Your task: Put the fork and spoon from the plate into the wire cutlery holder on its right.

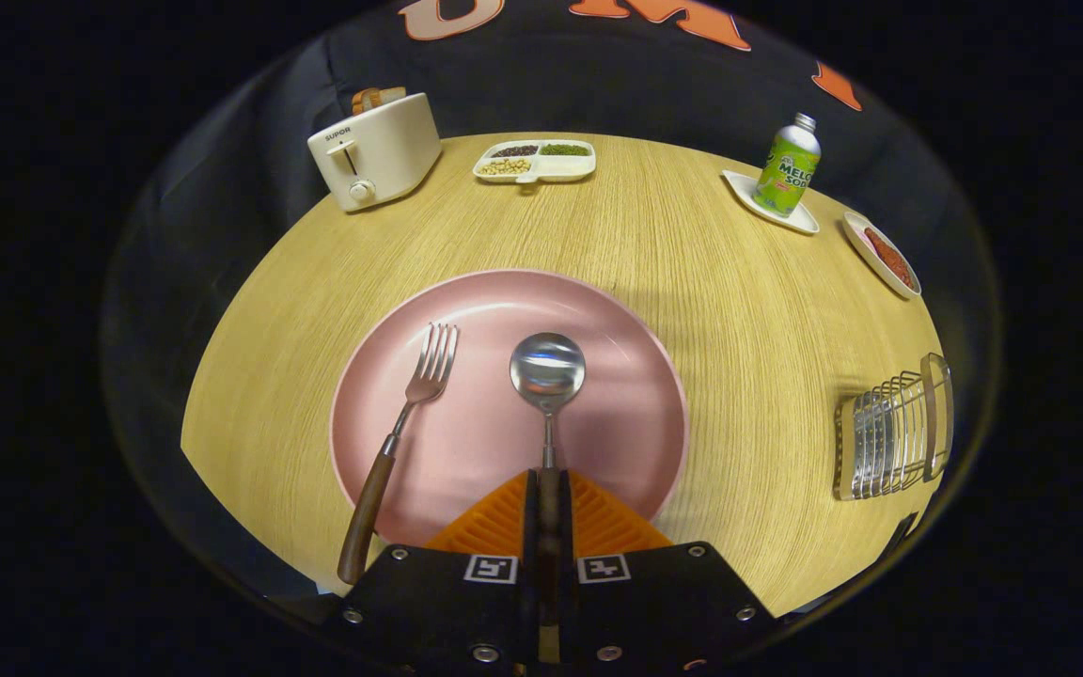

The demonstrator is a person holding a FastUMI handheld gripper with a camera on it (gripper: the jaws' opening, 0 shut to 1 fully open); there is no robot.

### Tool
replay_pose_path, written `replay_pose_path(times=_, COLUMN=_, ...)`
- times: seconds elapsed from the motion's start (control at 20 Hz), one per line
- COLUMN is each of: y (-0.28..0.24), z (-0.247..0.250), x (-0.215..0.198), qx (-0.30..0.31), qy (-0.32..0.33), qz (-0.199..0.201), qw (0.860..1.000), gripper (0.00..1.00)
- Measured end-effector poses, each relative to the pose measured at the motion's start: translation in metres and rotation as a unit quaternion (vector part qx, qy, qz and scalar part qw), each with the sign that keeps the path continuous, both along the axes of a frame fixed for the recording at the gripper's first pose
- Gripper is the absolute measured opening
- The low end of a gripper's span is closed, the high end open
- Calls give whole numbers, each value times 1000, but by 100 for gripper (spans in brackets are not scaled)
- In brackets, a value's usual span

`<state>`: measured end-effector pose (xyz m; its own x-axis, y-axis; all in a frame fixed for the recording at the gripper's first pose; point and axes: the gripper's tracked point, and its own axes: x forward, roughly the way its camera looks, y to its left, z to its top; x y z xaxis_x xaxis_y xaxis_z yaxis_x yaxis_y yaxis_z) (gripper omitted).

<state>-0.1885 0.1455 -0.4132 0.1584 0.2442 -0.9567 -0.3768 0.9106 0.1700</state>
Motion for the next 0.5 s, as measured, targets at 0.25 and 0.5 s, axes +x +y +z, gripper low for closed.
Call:
replay_pose_path(times=0.25, y=2, z=1, x=-1, qx=20, qy=29, qz=-17, qw=999, gripper=5)
replay_pose_path(times=0.5, y=6, z=22, x=13, qx=56, qy=7, qz=-38, qw=998, gripper=4)
